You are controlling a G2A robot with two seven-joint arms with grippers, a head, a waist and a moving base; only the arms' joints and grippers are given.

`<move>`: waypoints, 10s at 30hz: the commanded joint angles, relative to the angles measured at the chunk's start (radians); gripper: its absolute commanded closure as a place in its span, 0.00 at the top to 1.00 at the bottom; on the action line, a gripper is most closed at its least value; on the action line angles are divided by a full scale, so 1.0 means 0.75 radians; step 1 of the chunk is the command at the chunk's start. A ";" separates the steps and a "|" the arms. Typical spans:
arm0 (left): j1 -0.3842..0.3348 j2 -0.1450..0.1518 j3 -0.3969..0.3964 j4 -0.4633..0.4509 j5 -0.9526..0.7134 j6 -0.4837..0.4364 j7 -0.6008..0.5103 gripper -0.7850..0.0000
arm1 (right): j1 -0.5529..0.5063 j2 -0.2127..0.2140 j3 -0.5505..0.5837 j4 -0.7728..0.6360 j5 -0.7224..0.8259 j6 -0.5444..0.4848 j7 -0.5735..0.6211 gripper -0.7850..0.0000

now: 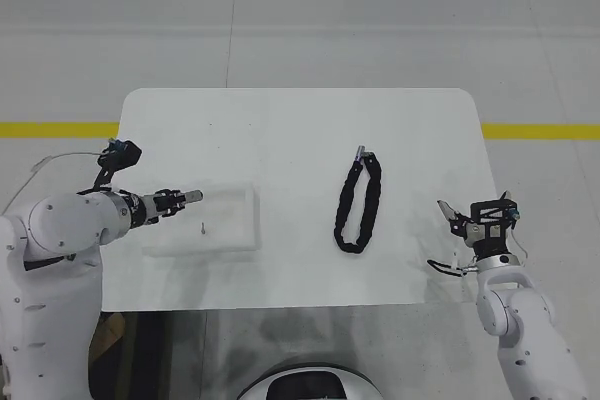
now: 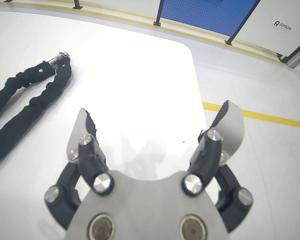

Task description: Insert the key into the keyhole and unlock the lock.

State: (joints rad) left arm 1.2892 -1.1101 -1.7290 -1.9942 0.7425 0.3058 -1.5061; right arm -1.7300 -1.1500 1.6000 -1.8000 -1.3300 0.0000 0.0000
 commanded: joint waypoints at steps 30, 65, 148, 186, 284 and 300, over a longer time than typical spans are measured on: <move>-0.193 0.288 0.499 0.304 -0.199 0.015 0.003 0.48 | 0.000 0.000 0.000 0.000 0.000 0.000 0.000 1.00; -0.468 0.659 1.034 0.275 -0.697 0.372 0.361 0.29 | 0.000 0.000 0.000 0.000 0.000 0.000 0.000 1.00; -0.954 1.158 1.587 0.358 -2.003 -0.313 0.737 1.00 | 0.000 0.000 0.000 0.000 0.000 0.000 0.000 1.00; -1.281 0.531 1.919 1.014 -1.498 0.443 0.432 0.26 | 0.000 0.000 0.000 0.000 0.000 0.000 0.000 1.00; -0.571 1.077 1.216 0.665 -2.302 -0.699 0.522 0.00 | 0.000 0.000 0.000 0.000 0.000 0.000 0.000 1.00; -0.571 1.077 1.216 0.665 -2.302 -0.699 0.522 0.00 | 0.260 -0.009 -0.179 -0.100 0.242 -0.231 0.598 1.00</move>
State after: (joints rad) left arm 0.8607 -0.3024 -0.8166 -1.4957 -0.9837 -0.2181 -1.1145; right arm -1.5748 -1.1563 1.4866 -1.8777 -1.1665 -0.1558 0.3592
